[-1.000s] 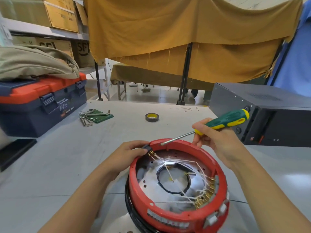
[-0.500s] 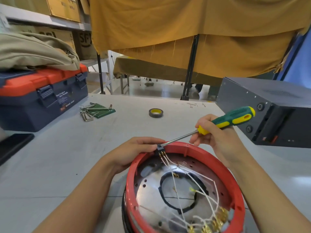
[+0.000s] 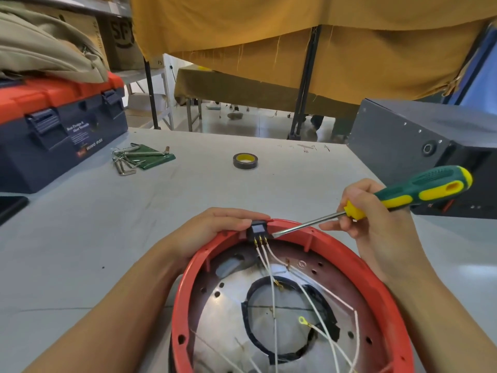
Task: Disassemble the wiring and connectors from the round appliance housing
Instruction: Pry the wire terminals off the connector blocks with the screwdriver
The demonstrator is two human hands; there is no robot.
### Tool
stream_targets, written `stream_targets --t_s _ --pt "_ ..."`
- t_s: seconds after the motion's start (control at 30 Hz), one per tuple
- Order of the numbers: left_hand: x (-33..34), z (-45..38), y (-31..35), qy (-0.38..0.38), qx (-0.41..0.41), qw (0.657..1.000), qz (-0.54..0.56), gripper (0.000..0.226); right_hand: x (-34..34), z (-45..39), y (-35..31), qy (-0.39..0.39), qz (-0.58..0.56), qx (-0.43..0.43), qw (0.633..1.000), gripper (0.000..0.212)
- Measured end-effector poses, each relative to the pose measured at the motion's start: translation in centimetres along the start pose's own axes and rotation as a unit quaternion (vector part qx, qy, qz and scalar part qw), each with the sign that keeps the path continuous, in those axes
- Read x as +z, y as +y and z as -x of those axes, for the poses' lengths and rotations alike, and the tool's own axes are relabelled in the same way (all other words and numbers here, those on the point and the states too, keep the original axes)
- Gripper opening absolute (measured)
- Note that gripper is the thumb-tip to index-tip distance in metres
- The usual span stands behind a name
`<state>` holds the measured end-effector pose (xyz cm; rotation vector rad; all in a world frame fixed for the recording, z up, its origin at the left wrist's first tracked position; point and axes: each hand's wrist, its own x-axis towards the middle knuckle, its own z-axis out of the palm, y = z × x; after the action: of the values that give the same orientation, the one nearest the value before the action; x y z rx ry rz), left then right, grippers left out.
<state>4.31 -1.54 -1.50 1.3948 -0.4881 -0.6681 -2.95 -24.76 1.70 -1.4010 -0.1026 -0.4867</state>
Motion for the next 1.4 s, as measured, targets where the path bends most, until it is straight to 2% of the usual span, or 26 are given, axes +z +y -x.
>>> stream_targets --t_s 0.1,0.27,0.97,1.4 --pt "0.2 0.1 0.2 0.005 0.001 1.0 -0.009 0.035 0.1 0.1 -0.1 -0.01 0.015 -0.008 1.0 0.026" --pt "0.8 0.3 0.6 0.013 -0.009 0.999 0.032 0.04 0.1 0.2 -0.1 -0.017 0.01 -0.01 1.0 0.026" --pt "1.1 0.5 0.7 0.019 -0.016 0.999 0.026 0.042 0.0 0.1 0.0 -0.048 -0.012 -0.014 0.999 0.028" --pt "1.0 0.4 0.7 0.025 -0.005 1.0 0.012 0.041 0.0 -1.6 1.1 -0.012 -0.082 0.061 0.995 0.023"
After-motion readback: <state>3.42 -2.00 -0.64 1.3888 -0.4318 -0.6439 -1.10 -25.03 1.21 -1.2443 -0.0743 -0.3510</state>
